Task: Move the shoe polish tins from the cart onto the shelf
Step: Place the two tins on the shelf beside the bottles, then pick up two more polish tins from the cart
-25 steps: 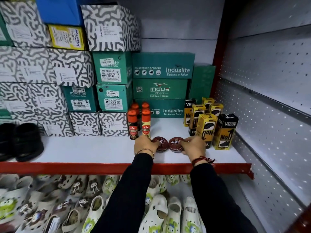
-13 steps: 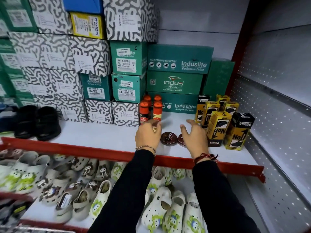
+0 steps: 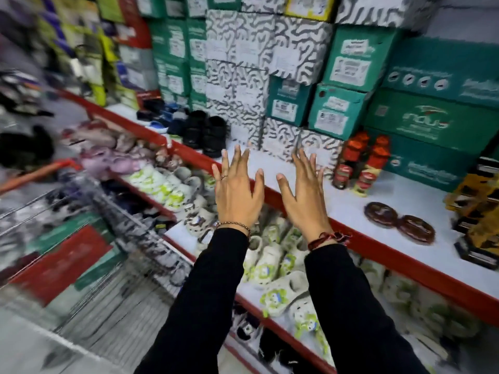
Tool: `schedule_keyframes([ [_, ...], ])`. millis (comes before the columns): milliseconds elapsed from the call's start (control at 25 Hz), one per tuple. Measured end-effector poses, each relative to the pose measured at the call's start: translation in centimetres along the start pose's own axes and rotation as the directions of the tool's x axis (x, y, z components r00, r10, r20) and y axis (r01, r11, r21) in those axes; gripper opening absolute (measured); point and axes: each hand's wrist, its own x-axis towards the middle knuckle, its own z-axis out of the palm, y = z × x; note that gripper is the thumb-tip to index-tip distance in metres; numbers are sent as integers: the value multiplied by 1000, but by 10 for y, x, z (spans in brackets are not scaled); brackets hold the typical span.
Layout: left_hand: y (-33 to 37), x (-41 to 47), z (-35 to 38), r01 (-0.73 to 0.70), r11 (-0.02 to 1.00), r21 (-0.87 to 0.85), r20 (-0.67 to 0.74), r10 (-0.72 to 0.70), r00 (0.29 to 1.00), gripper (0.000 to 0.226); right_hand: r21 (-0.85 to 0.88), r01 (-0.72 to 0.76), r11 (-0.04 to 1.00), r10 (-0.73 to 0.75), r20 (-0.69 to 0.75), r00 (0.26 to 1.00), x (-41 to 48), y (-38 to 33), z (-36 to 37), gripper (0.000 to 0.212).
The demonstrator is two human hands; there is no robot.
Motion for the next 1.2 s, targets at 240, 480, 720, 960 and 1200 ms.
schedule_keyframes([
  [240,-112,-37,-54,257,956,144,-53,-252,966,59,123,104,987,-132,248,960,-20,-67,101,63],
  [480,-223,-97,-64,564,818,112,-15,-566,825,60,208,26,978,-142,565,813,-66,-97,211,59],
  [720,-346,-166,-18,857,491,158,185,-867,463,50,20,-104,994,36,861,507,-124,-68,344,54],
  [960,-435,-230,75,751,227,620,465,-877,-119,46,-272,-153,950,305,909,284,-168,-3,463,32],
  [1200,-474,-282,143,756,70,651,422,-861,-284,45,-424,-66,903,423,855,299,-193,26,547,47],
])
